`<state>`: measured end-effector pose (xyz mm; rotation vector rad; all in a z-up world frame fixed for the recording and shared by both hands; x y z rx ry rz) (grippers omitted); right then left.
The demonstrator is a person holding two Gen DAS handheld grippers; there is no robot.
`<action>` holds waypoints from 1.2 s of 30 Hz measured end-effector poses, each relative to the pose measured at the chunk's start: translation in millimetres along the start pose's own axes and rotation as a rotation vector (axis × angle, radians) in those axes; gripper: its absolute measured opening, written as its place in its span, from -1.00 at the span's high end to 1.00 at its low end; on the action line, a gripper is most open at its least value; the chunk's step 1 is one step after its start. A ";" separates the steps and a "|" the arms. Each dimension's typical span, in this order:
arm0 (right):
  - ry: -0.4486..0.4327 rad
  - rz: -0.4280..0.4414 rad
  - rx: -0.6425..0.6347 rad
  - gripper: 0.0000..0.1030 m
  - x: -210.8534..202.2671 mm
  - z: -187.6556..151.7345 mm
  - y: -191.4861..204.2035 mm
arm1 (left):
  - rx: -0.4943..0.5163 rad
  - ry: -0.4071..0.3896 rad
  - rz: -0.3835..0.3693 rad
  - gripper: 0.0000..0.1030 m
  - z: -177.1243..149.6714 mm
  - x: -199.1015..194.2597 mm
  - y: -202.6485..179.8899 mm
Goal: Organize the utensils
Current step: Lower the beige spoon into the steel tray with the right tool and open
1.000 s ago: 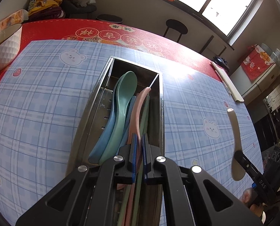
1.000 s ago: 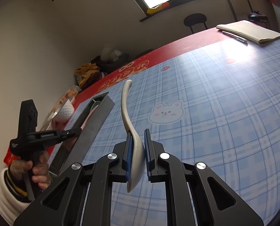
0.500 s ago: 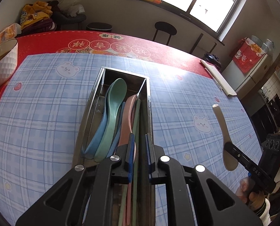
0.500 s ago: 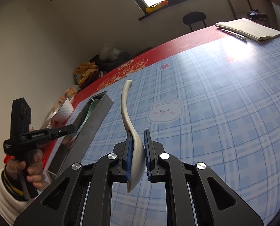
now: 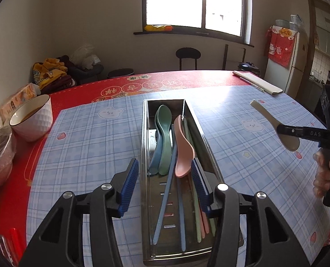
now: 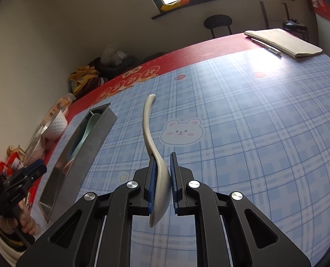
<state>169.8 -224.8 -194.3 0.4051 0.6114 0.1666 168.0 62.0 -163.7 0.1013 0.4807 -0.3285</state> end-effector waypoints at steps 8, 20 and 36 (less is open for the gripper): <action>0.030 -0.025 0.081 0.77 7.9 2.9 25.9 | 0.023 -0.061 0.027 -0.68 -10.7 -9.7 9.9; 0.081 0.014 0.152 0.77 41.3 10.9 115.7 | -0.103 -0.120 0.029 -0.88 -10.8 -18.0 39.6; 0.162 -0.072 0.242 0.77 96.3 -6.4 169.6 | -0.247 -0.157 0.003 -0.88 -12.6 -30.2 64.8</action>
Point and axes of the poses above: each gripper's, at about its wrist camera, not at the fingertips, and x roughly the way its jaws point, y to its left, z to its top, the point moved 5 cm from there along x, roughly the way its jaws point, and after that the axes turned 10 degrees about -y, right-handed, at the moved point
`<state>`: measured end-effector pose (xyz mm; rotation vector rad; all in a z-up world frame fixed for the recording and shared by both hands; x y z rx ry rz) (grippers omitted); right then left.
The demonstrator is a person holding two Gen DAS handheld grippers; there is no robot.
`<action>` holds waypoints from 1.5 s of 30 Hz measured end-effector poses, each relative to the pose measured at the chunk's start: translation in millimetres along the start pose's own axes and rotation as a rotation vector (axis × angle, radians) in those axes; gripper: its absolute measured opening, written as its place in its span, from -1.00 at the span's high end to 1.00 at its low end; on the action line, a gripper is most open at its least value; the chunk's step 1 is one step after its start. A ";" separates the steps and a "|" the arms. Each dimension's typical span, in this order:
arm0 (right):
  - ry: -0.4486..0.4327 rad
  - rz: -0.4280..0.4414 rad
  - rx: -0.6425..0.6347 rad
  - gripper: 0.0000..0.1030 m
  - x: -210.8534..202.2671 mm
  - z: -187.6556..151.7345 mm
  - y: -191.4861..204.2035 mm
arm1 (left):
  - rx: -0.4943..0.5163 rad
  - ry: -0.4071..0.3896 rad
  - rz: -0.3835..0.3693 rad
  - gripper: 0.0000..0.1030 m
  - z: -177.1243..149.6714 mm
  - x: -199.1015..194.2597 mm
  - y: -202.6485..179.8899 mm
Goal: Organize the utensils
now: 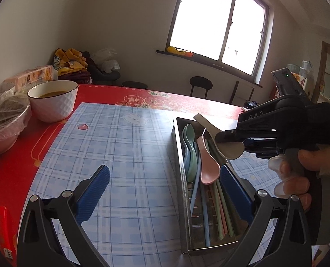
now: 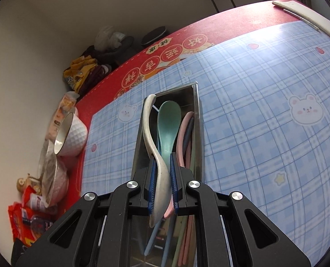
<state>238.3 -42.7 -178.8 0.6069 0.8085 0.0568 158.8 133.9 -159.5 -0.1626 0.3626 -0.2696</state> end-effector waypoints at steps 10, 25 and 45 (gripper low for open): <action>0.028 -0.047 0.039 0.73 17.9 -7.4 -4.7 | -0.050 0.000 0.010 -0.88 3.8 1.9 10.1; -0.167 -0.014 -0.240 0.00 -44.8 24.9 -17.5 | -0.046 -0.029 0.002 -0.88 5.9 -0.4 9.9; -0.511 -0.024 -0.519 -0.71 -194.6 52.3 -68.7 | 0.157 -0.105 0.120 -0.88 54.7 -37.6 -87.8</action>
Point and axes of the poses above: each gripper's, at about its wrist camera, not at the fingertips, and x roughly the way its jaws point, y to its left, z to its top, the point moved 5 cm from there along x, roughly the way its jaws point, and after that the axes turned 10 degrees about -y, right-handed, at the moved point
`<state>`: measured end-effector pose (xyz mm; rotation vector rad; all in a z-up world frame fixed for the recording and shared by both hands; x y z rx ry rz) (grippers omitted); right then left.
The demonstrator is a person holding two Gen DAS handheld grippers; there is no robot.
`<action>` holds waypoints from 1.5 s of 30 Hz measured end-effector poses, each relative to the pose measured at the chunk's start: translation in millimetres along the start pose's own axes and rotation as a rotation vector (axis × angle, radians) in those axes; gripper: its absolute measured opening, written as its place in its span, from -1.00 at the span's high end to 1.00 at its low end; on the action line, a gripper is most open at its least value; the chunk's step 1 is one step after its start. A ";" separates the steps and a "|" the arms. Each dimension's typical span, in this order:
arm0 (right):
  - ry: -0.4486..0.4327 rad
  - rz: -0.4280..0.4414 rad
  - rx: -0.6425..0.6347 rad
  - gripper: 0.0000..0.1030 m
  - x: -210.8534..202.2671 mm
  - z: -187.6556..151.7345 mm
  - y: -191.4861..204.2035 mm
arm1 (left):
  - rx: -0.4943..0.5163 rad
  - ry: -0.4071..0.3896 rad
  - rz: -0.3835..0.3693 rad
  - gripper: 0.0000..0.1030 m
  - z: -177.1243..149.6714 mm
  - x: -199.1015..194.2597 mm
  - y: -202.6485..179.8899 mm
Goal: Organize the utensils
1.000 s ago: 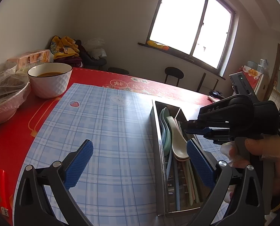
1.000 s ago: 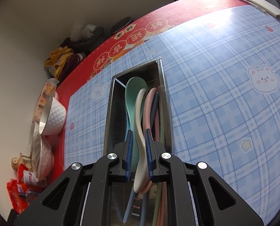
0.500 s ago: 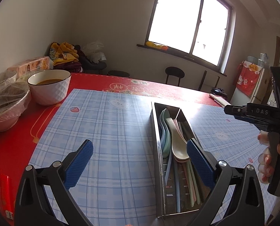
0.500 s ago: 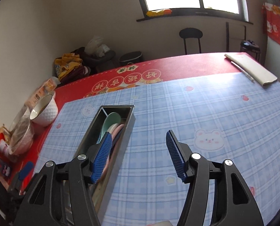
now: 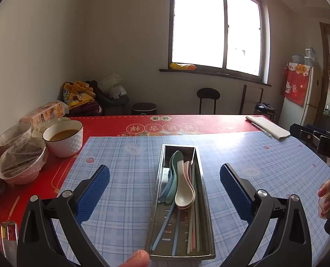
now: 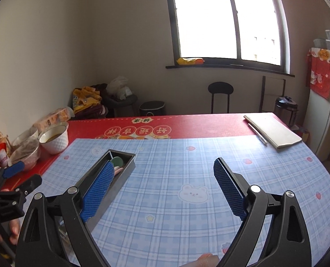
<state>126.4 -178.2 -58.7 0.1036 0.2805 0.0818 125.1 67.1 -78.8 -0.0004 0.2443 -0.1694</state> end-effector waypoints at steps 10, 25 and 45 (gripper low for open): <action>-0.121 -0.013 -0.009 -0.71 -60.3 25.7 -19.3 | 0.057 -0.111 -0.015 -0.88 45.7 -39.9 -58.7; -0.175 -0.038 -0.025 -0.71 -102.3 32.2 -31.2 | 0.120 -0.165 -0.011 -0.88 58.0 -68.8 -94.1; -0.164 -0.094 -0.018 -0.71 -108.0 32.2 -36.7 | 0.118 -0.185 0.011 -0.88 60.8 -81.3 -87.7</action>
Point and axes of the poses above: each gripper's, at about its wrist camera, not at the fingertips, and x roughly the way its jaws point, y to its left, z to its top, the point moved 5 cm from there along x, roughly the way its jaws point, and after that the axes turned 10 degrees about -y, right-handed, at the moved point
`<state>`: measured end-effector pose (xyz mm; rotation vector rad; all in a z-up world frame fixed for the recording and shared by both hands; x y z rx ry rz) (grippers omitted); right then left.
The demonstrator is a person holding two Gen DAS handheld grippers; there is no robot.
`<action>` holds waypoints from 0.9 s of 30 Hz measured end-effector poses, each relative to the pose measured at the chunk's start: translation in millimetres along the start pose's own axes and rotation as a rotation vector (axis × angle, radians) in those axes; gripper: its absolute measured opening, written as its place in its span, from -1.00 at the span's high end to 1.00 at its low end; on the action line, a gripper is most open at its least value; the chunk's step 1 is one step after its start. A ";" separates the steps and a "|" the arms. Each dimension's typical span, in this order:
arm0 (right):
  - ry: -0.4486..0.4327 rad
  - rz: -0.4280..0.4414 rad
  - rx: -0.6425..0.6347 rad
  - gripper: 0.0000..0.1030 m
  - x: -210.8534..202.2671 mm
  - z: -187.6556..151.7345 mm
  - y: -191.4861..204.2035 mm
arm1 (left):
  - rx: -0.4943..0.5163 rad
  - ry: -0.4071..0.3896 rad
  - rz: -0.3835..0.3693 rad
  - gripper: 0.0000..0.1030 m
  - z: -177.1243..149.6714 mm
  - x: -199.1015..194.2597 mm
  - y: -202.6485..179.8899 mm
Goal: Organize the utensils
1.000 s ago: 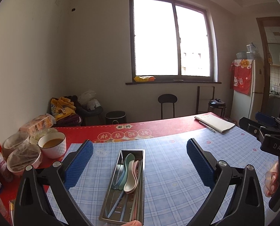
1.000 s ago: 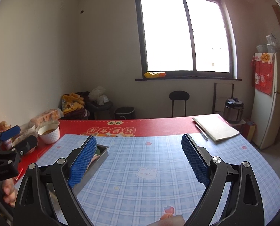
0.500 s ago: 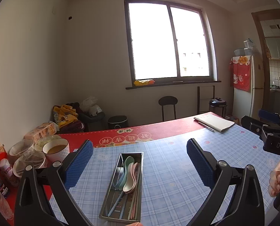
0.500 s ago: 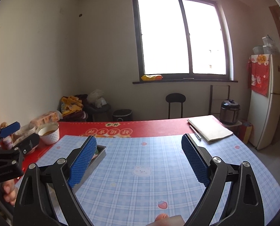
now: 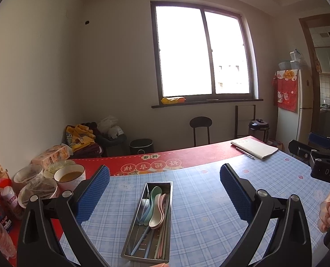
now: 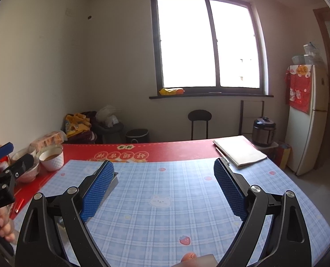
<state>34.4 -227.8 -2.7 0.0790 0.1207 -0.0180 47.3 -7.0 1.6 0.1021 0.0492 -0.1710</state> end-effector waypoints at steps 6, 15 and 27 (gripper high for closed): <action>0.000 -0.006 -0.005 -0.71 -0.9 -0.5 2.1 | -0.007 0.001 -0.003 -0.88 -1.1 -0.4 2.2; 0.002 -0.026 -0.008 -0.71 -0.8 -2.3 -1.1 | -0.023 0.006 -0.007 -0.88 -4.6 0.4 5.1; 0.005 -0.049 -0.003 -0.71 0.6 -2.7 -6.0 | -0.014 0.015 0.003 -0.88 -9.3 2.7 5.7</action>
Point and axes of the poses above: each gripper's, at about its wrist camera, not at the fingertips, and x roughly the way its jaws point, y to its left, z to its top, the point moved 5 cm from there along x, roughly the way its jaws point, and after that the axes turned 10 degrees about -y, right-handed, at the moved point
